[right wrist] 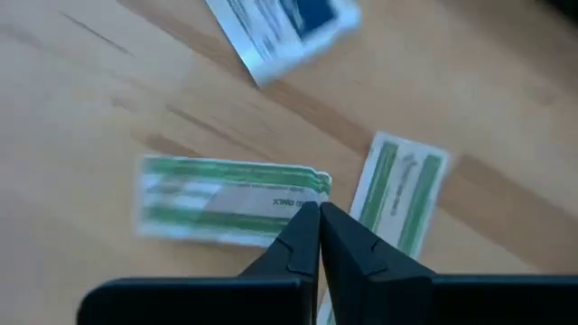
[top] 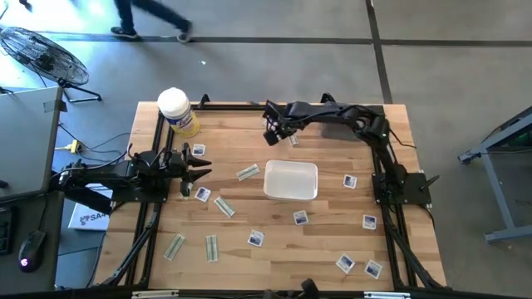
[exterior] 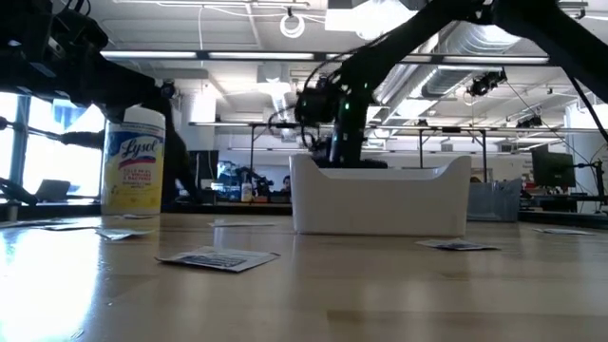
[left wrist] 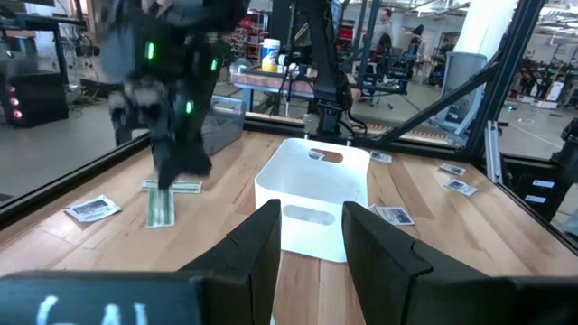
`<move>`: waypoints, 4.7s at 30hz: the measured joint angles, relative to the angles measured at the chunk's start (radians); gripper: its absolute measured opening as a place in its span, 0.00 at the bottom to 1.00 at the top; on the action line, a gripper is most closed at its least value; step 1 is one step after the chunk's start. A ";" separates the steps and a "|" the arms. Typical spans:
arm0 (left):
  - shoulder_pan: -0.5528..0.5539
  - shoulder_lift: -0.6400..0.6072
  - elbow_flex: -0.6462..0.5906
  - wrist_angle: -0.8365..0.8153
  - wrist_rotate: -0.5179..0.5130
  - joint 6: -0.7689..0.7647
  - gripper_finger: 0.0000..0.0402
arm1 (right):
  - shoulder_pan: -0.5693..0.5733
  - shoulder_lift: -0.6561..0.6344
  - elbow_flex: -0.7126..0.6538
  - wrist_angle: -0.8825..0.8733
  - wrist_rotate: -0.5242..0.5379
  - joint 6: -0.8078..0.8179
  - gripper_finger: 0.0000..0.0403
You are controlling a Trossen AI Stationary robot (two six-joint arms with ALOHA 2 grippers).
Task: Pick & Place First Aid Supplies
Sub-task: Put the green bandage into the black bin, then put the blue alcohol pad into the white bin
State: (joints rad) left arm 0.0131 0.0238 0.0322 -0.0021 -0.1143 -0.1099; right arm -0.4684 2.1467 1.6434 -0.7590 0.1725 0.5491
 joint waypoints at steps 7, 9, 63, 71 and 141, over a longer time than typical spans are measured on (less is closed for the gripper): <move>0.000 0.000 0.000 0.000 0.000 0.000 0.30 | -0.019 -0.129 0.001 -0.064 -0.007 0.000 0.00; 0.000 0.000 0.000 0.000 0.000 0.000 0.30 | -0.032 -0.181 0.003 -0.110 -0.008 0.000 0.01; 0.000 0.000 0.000 0.000 -0.002 0.000 0.30 | -0.470 -0.594 -0.678 -0.027 0.325 0.230 0.16; 0.000 0.000 0.000 0.000 -0.002 0.000 0.30 | -0.446 -0.619 -0.677 -0.050 0.355 0.154 0.29; 0.000 0.000 0.000 0.000 0.001 0.000 0.30 | 0.521 -0.819 -1.113 0.004 -0.033 0.594 0.31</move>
State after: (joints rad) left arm 0.0128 0.0238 0.0322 -0.0021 -0.1131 -0.1100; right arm 0.0531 1.3277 0.5305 -0.7555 0.1395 1.1435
